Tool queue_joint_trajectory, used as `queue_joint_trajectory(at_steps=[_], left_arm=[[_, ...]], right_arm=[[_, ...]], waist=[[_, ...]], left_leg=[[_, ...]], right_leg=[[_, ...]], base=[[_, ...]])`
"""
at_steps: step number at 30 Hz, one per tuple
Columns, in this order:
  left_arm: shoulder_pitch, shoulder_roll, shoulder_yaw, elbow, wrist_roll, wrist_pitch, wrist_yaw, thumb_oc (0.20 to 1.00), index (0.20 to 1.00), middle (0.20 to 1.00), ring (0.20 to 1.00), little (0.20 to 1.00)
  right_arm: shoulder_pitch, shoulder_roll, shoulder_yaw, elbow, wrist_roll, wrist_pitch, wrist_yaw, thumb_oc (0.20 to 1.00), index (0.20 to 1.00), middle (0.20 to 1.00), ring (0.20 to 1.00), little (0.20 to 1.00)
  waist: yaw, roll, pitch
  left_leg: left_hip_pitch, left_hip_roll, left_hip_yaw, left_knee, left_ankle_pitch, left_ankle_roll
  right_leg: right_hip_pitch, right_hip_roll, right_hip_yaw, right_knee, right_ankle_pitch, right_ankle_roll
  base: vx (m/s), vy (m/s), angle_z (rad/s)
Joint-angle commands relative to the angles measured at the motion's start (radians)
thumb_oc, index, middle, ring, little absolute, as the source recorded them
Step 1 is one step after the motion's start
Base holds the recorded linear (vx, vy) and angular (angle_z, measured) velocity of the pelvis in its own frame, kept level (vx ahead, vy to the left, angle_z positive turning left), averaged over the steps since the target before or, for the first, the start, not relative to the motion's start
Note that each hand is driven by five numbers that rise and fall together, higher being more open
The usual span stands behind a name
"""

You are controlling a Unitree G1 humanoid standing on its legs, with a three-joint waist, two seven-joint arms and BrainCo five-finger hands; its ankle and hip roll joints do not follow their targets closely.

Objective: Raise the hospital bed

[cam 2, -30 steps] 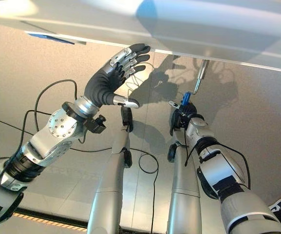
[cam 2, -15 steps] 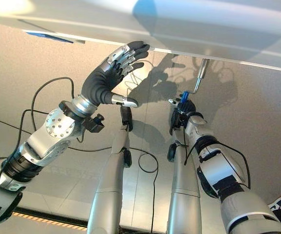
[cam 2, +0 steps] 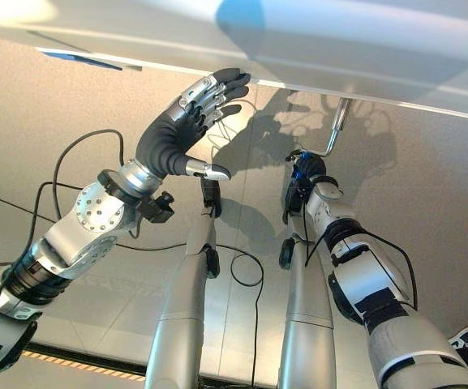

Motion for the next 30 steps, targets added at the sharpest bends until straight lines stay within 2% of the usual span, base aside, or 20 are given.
queue_joint_trajectory(at_steps=[1,10,13,19,23,25,30], left_arm=[[0.04,0.016,0.031,-0.143,0.038,-0.065,-0.003,1.0,1.0,1.0,1.0,1.0],[0.047,0.015,0.036,-0.141,0.027,-0.066,-0.009,1.0,1.0,1.0,1.0,1.0],[0.046,0.037,0.043,-0.142,0.01,-0.075,-0.005,1.0,1.0,1.0,1.0,1.0],[0.087,0.081,0.078,-0.161,0.0,-0.081,0.003,1.0,1.0,1.0,1.0,1.0],[0.148,0.1,0.13,-0.182,-0.017,-0.088,0.008,1.0,1.0,1.0,1.0,1.0],[0.214,0.072,0.189,-0.185,-0.059,-0.096,0.008,1.0,1.0,1.0,1.0,1.0],[0.251,0.069,0.229,-0.185,-0.046,-0.099,0.012,1.0,1.0,1.0,1.0,1.0]], right_arm=[[-0.04,-0.018,0.006,-0.029,0.026,-0.036,-0.001,0.2,0.2,0.2,0.2,0.2],[-0.045,-0.014,0.028,-0.027,-0.017,-0.032,-0.004,0.2,0.2,0.2,0.2,0.2],[-0.047,0.007,0.088,-0.032,-0.13,-0.023,-0.006,0.2,0.2,0.2,0.2,0.2],[-0.049,0.044,0.161,-0.052,-0.251,-0.014,0.003,0.2,0.2,0.2,0.2,0.2],[-0.033,0.069,0.191,-0.103,-0.278,-0.017,0.01,0.2,0.2,0.2,0.2,0.2],[-0.007,0.087,0.223,-0.221,-0.308,-0.029,0.013,0.2,0.2,0.2,0.2,0.2],[0.016,0.086,0.244,-0.361,-0.327,-0.037,0.023,0.2,0.2,0.2,0.2,0.2]], waist=[[-0.02,0.027,-0.015],[-0.024,0.018,-0.015],[-0.024,0.006,-0.015],[-0.018,0.001,-0.015],[-0.012,0.004,-0.015],[-0.006,0.003,-0.015],[-0.003,-0.001,-0.015]], left_leg=[[0.018,-0.029,0.036,0.131,-0.161,0.022],[0.021,-0.027,0.036,0.131,-0.162,0.023],[0.02,-0.025,0.035,0.134,-0.16,0.023],[0.024,-0.03,0.033,0.131,-0.156,0.023],[0.025,-0.034,0.03,0.131,-0.155,0.024],[0.029,-0.036,0.026,0.127,-0.15,0.021],[0.031,-0.04,0.024,0.13,-0.153,0.023]], right_leg=[[0.074,0.001,0.039,-0.226,0.135,0.128],[0.072,0.005,0.042,-0.22,0.133,0.126],[0.075,0.005,0.04,-0.222,0.136,0.124],[0.083,0.004,0.033,-0.23,0.142,0.125],[0.087,0.004,0.031,-0.231,0.144,0.126],[0.092,0.001,0.03,-0.235,0.148,0.128],[0.099,-0.005,0.027,-0.241,0.154,0.132]], base=[[0.0,0.0,0.0],[0.0,-0.019,0.0],[-0.01,-0.054,0.01],[0.0,0.0,0.0],[0.0,0.0,0.0],[0.0,0.0,0.0],[0.0,0.013,0.0]])
